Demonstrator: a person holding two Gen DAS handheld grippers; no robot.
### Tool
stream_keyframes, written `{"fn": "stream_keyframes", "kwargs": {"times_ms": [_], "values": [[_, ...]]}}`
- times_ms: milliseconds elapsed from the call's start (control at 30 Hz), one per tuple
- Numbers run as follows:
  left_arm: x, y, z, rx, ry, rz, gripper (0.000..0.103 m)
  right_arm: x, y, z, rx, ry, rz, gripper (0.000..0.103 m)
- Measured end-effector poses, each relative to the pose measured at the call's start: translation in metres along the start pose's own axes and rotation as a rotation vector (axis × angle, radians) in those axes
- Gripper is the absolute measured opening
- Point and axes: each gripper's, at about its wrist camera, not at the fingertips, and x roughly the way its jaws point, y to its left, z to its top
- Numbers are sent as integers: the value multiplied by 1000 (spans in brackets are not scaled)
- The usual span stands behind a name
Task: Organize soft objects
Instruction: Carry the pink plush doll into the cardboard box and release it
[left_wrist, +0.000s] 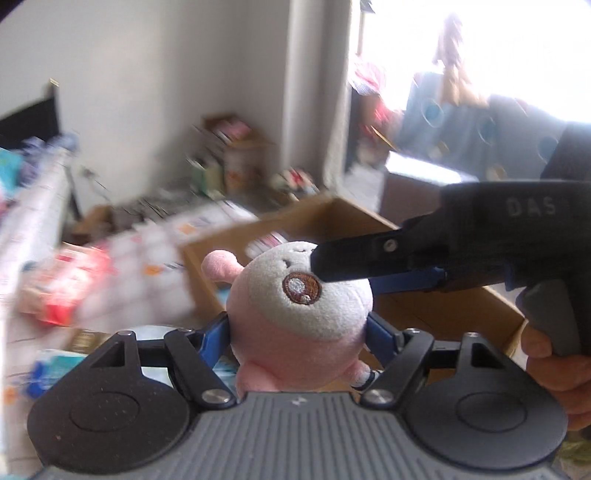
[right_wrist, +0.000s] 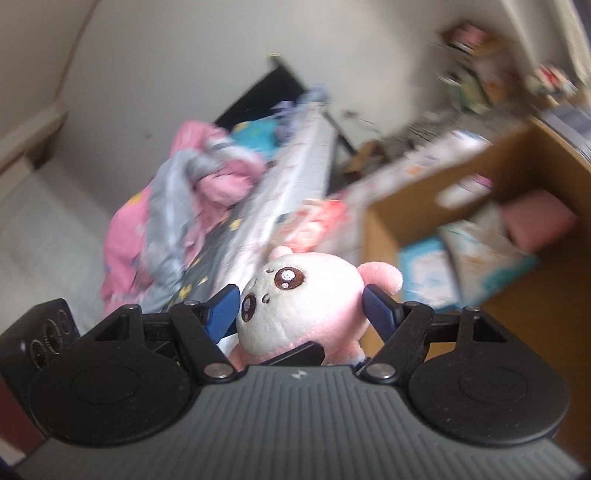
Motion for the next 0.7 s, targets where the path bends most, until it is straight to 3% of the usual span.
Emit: {"fn": "stream_keyframes", "kwargs": {"times_ms": [133, 267, 433, 700], "values": [[56, -4, 1, 5, 107, -1, 78, 15, -62, -1, 153, 55, 5, 73], [85, -4, -8, 36, 157, 28, 81, 46, -96, -11, 222, 112, -38, 72], [77, -7, -9, 63, 139, 64, 80, 69, -118, -23, 298, 175, -50, 72], [19, 1, -8, 22, 59, 109, 82, 82, -118, -28, 307, 222, -78, 73]]}}
